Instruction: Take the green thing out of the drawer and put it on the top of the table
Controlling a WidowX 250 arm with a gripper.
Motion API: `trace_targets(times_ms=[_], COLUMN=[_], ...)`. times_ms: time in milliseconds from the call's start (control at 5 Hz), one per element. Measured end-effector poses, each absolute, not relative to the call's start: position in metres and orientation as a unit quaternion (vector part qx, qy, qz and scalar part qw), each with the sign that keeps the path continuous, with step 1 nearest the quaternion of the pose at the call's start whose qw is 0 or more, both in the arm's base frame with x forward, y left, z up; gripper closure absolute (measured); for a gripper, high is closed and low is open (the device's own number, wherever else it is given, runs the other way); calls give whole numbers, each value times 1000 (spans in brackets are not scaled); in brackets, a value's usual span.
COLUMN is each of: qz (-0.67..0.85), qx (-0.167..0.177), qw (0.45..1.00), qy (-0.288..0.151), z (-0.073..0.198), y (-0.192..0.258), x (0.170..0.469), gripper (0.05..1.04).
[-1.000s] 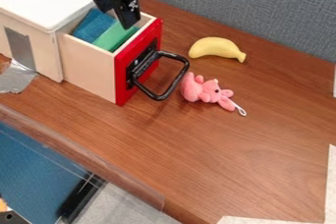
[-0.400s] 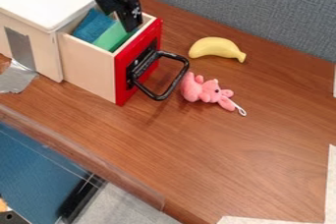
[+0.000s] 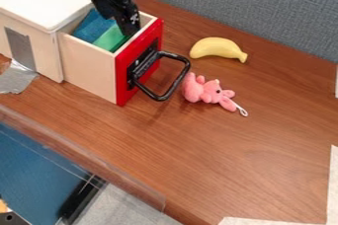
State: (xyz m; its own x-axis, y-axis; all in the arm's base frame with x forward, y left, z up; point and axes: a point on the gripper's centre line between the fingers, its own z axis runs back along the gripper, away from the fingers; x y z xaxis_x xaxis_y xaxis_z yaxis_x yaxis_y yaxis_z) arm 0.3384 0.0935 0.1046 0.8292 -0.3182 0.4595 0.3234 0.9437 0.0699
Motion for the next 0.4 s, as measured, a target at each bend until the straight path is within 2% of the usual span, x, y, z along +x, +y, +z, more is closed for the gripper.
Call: trace_targets(times_ms=[400], qz=[-169], qx=[4], qw=[958], qy=[-233], z=[99], y=[102], x=[338], gripper=[83])
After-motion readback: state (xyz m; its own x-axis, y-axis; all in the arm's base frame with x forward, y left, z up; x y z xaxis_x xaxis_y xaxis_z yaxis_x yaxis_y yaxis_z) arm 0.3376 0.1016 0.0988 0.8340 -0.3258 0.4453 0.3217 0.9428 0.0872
